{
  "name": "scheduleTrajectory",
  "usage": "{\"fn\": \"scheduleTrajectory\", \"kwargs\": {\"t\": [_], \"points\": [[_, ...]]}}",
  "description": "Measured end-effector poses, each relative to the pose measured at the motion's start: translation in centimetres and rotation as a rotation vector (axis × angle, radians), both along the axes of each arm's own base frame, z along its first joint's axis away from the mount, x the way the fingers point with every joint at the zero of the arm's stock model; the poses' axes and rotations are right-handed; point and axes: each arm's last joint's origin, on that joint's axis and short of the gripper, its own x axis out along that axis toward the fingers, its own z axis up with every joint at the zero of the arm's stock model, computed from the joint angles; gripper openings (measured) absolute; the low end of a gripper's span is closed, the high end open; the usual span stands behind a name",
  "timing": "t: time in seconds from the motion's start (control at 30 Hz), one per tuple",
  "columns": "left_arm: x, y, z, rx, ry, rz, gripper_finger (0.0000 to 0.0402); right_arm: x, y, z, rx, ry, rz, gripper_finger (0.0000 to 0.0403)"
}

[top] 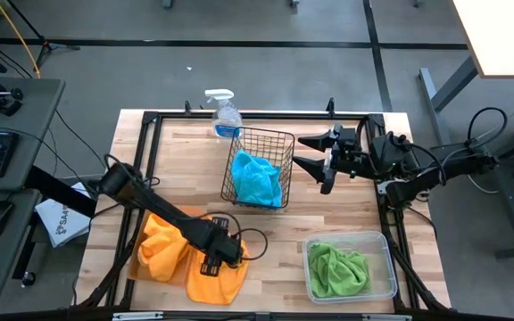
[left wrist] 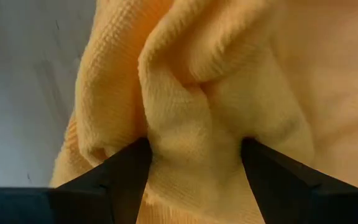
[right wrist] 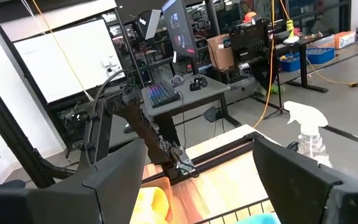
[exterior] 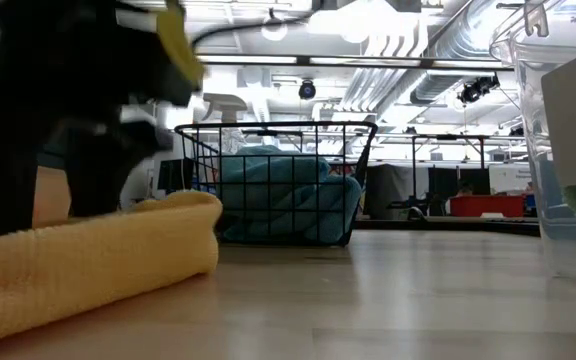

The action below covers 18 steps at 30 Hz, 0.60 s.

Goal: Sort microfiber towel by color & place in baskets
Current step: Put the orange microfiber towel into the orange bin

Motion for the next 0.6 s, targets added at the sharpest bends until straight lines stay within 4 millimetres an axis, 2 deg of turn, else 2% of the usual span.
{"fn": "scheduleTrajectory", "kwargs": {"t": [0.1, 0.17, 0.23, 0.33, 0.37, 0.43, 0.47, 0.6], "points": [[0.2, -0.2, -1.1, 0.004, 0.030, 0.000, 0.0238, 0.0, 0.0, -0.1, 0.007, 0.009, 0.000, 0.0295], [0.3, -0.2, -1.6, 0.009, 0.041, -0.005, 0.0216, 0.0, 0.0, -0.2, 0.006, 0.014, 0.000, 0.0295], [0.5, 0.0, -1.6, 0.006, 0.033, 0.001, 0.0162, 0.0, 0.0, -0.2, 0.005, 0.015, 0.000, 0.0295], [0.7, 0.7, -0.5, -0.026, 0.004, 0.016, 0.0041, 0.0, 0.0, -0.3, 0.002, 0.024, -0.001, 0.0295], [0.7, 1.0, 0.1, -0.046, -0.003, 0.015, 0.0024, 0.0, 0.0, -0.3, 0.001, 0.030, -0.001, 0.0295], [0.5, 1.9, 2.0, -0.074, -0.037, 0.008, 0.0022, 0.0, 0.0, -0.5, -0.002, 0.045, -0.002, 0.0295], [0.4, 2.5, 3.5, -0.092, -0.070, 0.013, 0.0022, 0.0, 0.0, -0.5, -0.004, 0.052, -0.003, 0.0295], [-1.2, 4.7, 11.2, -0.202, -0.263, 0.030, 0.0006, 0.0, 0.0, -0.7, -0.008, 0.069, -0.007, 0.0295]]}}
